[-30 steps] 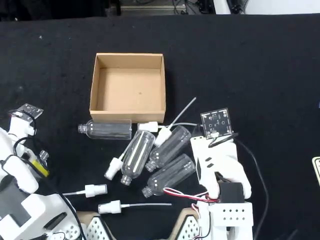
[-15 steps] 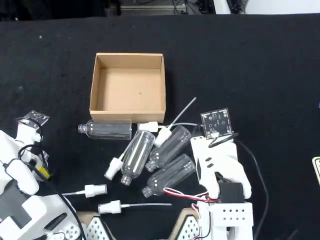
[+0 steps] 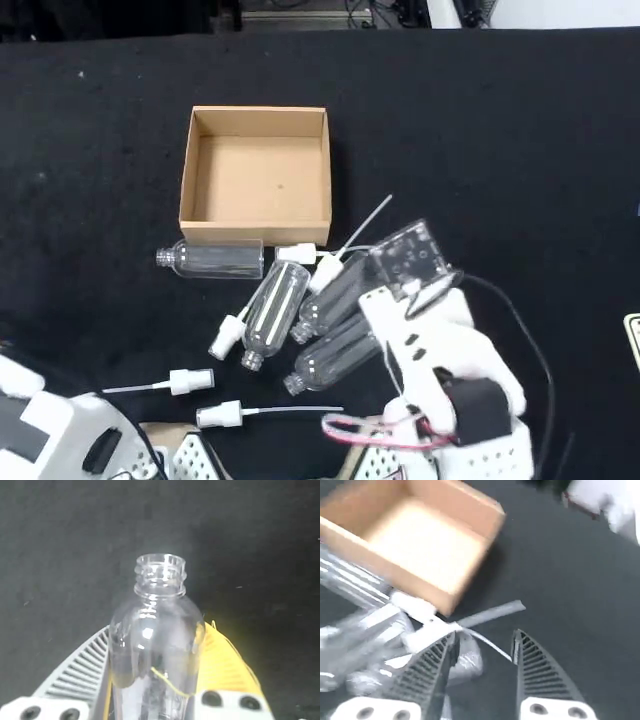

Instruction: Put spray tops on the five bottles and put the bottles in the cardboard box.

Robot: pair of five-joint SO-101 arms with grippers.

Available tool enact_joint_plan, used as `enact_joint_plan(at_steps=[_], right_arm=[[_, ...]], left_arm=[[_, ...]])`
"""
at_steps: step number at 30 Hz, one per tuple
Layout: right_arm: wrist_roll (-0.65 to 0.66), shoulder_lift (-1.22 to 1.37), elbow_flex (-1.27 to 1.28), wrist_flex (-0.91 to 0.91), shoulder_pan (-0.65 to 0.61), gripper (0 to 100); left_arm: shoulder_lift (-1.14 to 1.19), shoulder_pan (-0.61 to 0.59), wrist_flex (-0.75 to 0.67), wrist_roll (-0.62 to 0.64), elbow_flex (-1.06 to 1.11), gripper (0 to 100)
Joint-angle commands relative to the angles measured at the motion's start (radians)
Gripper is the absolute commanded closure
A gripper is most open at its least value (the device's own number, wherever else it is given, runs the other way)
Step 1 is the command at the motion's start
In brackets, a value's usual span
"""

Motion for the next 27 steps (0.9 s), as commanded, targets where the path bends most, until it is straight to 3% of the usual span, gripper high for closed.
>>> enact_joint_plan(at_steps=[1,6,15,27], right_arm=[[0.014,0.228,-0.205,0.048,-0.195,84.0],[0.009,0.507,-0.369,0.057,-0.427,84.0],[0.008,0.723,-0.343,-0.083,-0.741,84.0],[-0.068,1.141,-0.392,-0.29,-0.919,83.6]], left_arm=[[-0.008,-0.068,0.054,0.017,-0.119,97],[0.104,-0.111,0.203,0.034,-0.286,97],[0.391,-0.243,0.23,0.068,-0.591,97],[0.474,-0.24,0.23,0.074,-0.708,97]])
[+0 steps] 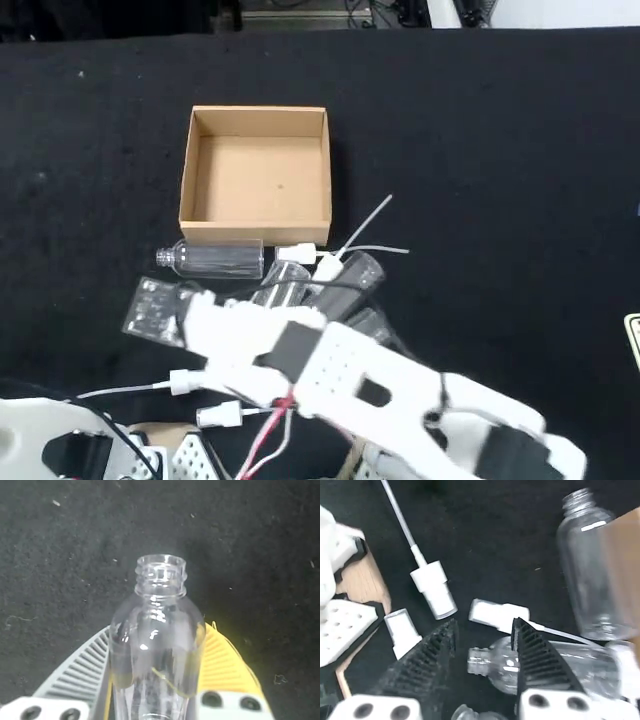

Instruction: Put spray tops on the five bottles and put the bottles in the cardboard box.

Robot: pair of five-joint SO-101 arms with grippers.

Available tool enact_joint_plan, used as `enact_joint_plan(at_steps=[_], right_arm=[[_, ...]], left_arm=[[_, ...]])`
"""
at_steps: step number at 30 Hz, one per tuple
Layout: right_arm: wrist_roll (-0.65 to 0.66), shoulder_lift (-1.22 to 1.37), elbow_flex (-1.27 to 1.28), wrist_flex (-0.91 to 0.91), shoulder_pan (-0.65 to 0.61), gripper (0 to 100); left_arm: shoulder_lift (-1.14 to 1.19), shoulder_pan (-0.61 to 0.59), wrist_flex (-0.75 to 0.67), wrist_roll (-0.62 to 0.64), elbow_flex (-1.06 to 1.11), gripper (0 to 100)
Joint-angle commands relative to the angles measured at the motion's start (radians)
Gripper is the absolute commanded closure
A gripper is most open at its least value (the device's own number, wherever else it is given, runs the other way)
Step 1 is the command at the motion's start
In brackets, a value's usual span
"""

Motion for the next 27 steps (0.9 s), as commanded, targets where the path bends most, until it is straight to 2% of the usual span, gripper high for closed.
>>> enact_joint_plan(at_steps=[1,8,14,19,27], right_arm=[[-0.015,0.131,-0.085,-0.055,-0.069,83.6],[-0.02,0.351,-0.245,-0.054,-0.095,83.5],[-0.058,0.466,-0.361,0.017,-0.135,83.4],[-0.06,0.506,-0.392,0.034,-0.176,77.2],[-0.057,0.565,-0.387,-0.002,-0.176,76.9]], left_arm=[[-0.002,-0.004,0.005,0.009,-0.094,97],[-0.003,-0.007,0.005,0.008,-0.097,97],[-0.002,-0.007,0.005,0.008,-0.097,97],[-0.002,-0.005,0.005,0.009,-0.097,97],[-0.002,-0.007,0.005,0.009,-0.096,97]])
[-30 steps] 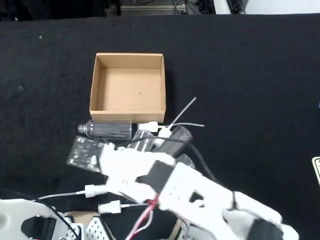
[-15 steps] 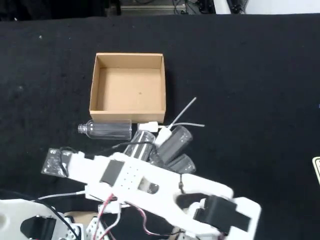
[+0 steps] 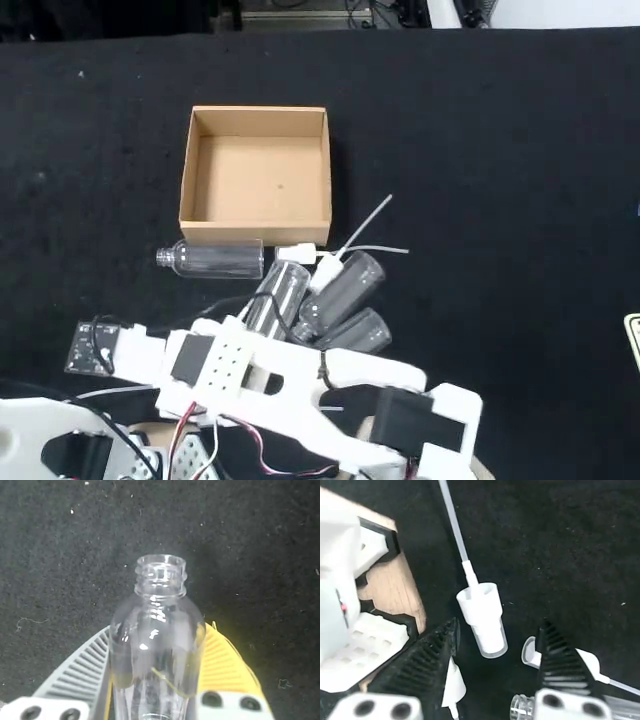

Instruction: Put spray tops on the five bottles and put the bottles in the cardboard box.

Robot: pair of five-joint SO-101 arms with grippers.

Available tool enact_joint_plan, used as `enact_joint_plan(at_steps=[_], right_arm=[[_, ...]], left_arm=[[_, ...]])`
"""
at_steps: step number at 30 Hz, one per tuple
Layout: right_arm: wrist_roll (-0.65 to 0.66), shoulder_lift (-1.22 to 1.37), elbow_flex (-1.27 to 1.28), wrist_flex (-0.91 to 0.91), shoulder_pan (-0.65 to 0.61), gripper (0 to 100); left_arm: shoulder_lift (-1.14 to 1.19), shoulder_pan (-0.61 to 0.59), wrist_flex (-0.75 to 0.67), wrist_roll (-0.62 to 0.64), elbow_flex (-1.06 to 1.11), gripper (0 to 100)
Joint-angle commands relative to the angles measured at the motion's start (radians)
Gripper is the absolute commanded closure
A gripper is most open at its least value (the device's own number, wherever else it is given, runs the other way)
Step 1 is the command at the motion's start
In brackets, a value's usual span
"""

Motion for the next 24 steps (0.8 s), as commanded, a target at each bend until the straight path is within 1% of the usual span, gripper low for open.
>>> enact_joint_plan(at_steps=[1,7,11,12,14,16,17,19,21,24], right_arm=[[-0.005,0.018,-0.062,-0.034,-0.012,76.9],[0.0,0.084,-0.062,-0.104,-0.011,76.9],[0.066,0.117,-0.062,-0.121,-0.002,77.5],[0.071,0.119,-0.062,-0.123,0.006,79.7],[0.074,0.108,-0.064,-0.127,0.025,88.3],[0.066,0.079,-0.064,-0.135,0.052,98.6],[0.066,0.058,-0.062,-0.13,0.072,98.9],[0.064,0.001,-0.059,-0.112,0.114,96.3],[0.064,-0.074,-0.062,-0.069,0.153,97.9],[0.064,-0.226,-0.062,0.014,0.19,98.3]], left_arm=[[-0.011,-0.007,0.005,0.005,-0.061,97],[-0.011,-0.008,0.005,0.002,-0.058,97],[-0.011,-0.008,0.005,0.0,-0.059,97],[-0.011,-0.008,0.005,-0.002,-0.058,97],[-0.011,-0.007,0.005,-0.002,-0.054,97],[-0.012,-0.005,0.005,0.002,-0.054,97],[-0.017,-0.005,0.005,0.003,-0.054,97],[-0.021,-0.007,0.006,0.005,-0.054,97],[-0.025,-0.002,0.02,0.006,-0.065,97],[-0.063,0.036,0.129,0.006,-0.077,97]])
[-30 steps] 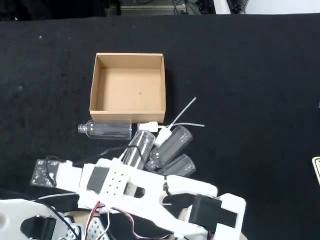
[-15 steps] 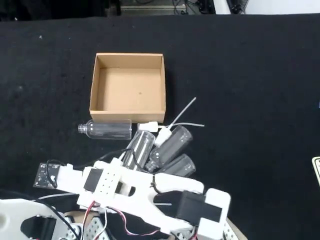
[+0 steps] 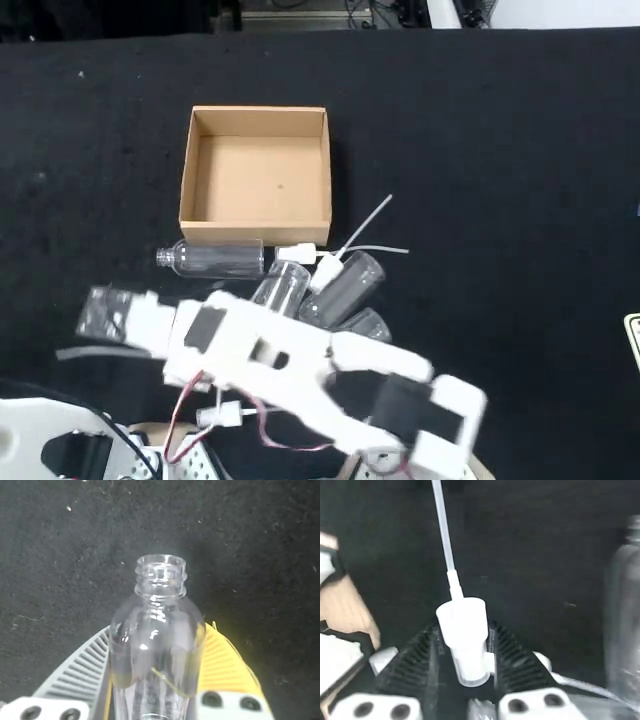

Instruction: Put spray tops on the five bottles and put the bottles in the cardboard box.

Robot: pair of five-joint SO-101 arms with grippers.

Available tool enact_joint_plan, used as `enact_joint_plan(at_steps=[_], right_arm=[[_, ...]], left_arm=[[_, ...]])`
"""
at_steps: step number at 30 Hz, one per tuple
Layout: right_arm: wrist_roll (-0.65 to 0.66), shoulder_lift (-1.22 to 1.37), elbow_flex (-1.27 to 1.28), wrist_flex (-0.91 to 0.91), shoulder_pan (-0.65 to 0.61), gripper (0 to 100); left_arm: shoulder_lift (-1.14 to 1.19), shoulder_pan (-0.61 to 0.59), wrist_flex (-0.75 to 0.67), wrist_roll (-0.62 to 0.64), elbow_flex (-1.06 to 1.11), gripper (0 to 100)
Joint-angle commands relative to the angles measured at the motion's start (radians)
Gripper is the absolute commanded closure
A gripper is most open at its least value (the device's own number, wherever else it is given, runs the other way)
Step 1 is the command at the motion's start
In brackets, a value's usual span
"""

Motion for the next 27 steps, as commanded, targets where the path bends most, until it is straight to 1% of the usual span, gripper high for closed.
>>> enact_joint_plan(at_steps=[1,3,5,9,11,13,16,19,21,23,25,27], right_arm=[[0.003,-0.282,-0.062,0.127,0.081,98.3],[0.003,-0.383,-0.062,0.198,0.127,98.3],[0.005,-0.47,-0.059,0.255,0.222,98.3],[0.0,-0.599,-0.062,0.361,0.511,98.3],[-0.038,-0.65,-0.062,0.416,0.671,98.3],[-0.071,-0.685,-0.056,0.462,0.836,98.3],[-0.075,-0.713,-0.035,0.493,1.079,98.3],[-0.072,-0.708,0.022,0.473,1.263,98.3],[-0.072,-0.699,0.079,0.43,1.353,98.3],[-0.072,-0.69,0.143,0.364,1.43,98.3],[-0.072,-0.674,0.202,0.298,1.487,98.3],[-0.072,-0.648,0.248,0.249,1.522,98.3]], left_arm=[[-0.081,0.056,0.158,0.005,-0.074,97],[-0.126,0.105,0.258,0.008,-0.077,97],[-0.166,0.166,0.325,0.054,-0.067,97],[-0.242,0.312,0.358,0.19,0.012,97],[-0.281,0.398,0.354,0.249,0.068,97],[-0.31,0.483,0.334,0.316,0.13,97],[-0.365,0.601,0.249,0.422,0.242,97],[-0.43,0.687,0.149,0.506,0.334,97],[-0.468,0.723,0.087,0.555,0.387,97],[-0.503,0.762,0.055,0.603,0.423,97],[-0.514,0.799,0.049,0.631,0.426,97],[-0.506,0.835,0.026,0.629,0.433,97]])
